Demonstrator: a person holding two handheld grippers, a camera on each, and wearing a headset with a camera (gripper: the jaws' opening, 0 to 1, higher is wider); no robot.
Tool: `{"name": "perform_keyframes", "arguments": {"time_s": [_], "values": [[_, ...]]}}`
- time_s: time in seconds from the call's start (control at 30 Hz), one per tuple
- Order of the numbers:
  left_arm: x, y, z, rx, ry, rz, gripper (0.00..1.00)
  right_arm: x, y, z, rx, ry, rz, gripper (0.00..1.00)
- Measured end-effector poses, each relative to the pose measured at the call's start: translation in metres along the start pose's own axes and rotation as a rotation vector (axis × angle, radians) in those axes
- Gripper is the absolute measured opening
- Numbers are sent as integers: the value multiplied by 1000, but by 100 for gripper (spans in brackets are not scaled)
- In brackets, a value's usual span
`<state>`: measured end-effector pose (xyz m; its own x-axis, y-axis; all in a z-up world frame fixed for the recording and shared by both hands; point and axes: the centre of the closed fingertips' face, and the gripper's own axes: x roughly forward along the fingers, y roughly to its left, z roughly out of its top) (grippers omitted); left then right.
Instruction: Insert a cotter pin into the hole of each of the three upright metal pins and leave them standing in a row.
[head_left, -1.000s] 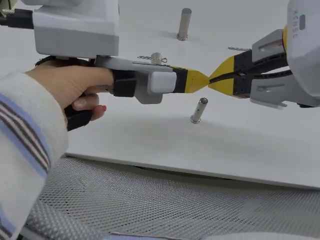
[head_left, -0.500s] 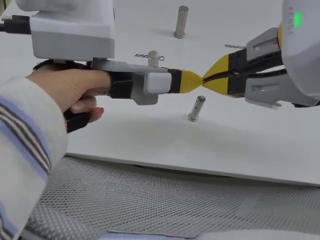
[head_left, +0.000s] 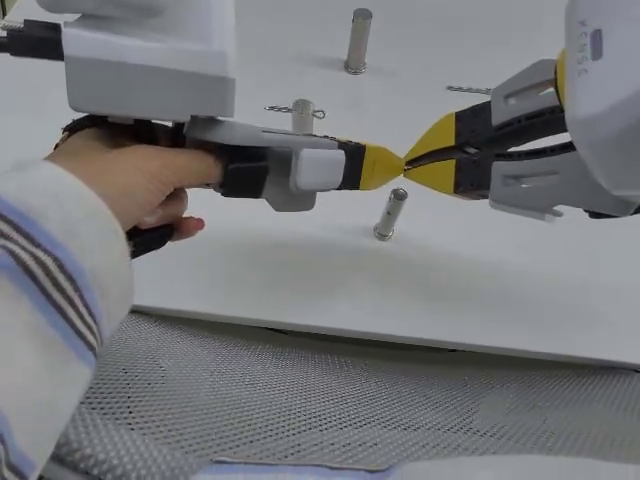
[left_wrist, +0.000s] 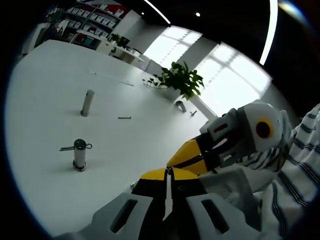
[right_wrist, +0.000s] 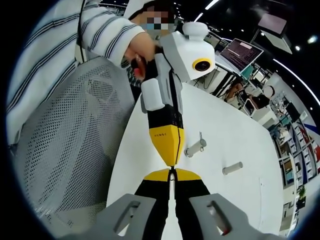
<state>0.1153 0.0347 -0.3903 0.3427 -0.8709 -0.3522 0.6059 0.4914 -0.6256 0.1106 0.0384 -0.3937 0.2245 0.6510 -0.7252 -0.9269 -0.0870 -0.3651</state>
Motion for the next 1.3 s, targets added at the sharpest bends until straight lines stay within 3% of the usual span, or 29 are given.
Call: {"name": "perform_keyframes", "arguments": {"time_s": [0.13,0.17,0.47,0.6,0.87,1.1,1.3], "values": [[-1,-3,3,23,-10,-5,0,-1,1,-2,34,0,4,0],[-2,-4,6,65,-19,-2,0,-1,1,-3,38,1,4,1],[-5,-21,7,341,38,-33,0,-2,3,-8,198,-45,50,6],[-7,-28,5,460,51,-57,0,-4,5,-6,280,-91,75,4],[-9,-29,2,532,80,-77,0,-7,13,-1,315,-127,109,0],[-9,-27,-4,579,107,-81,0,-8,16,-2,298,-125,128,0],[-8,-28,-12,669,156,-111,0,-10,25,-3,276,-116,175,0]]}}
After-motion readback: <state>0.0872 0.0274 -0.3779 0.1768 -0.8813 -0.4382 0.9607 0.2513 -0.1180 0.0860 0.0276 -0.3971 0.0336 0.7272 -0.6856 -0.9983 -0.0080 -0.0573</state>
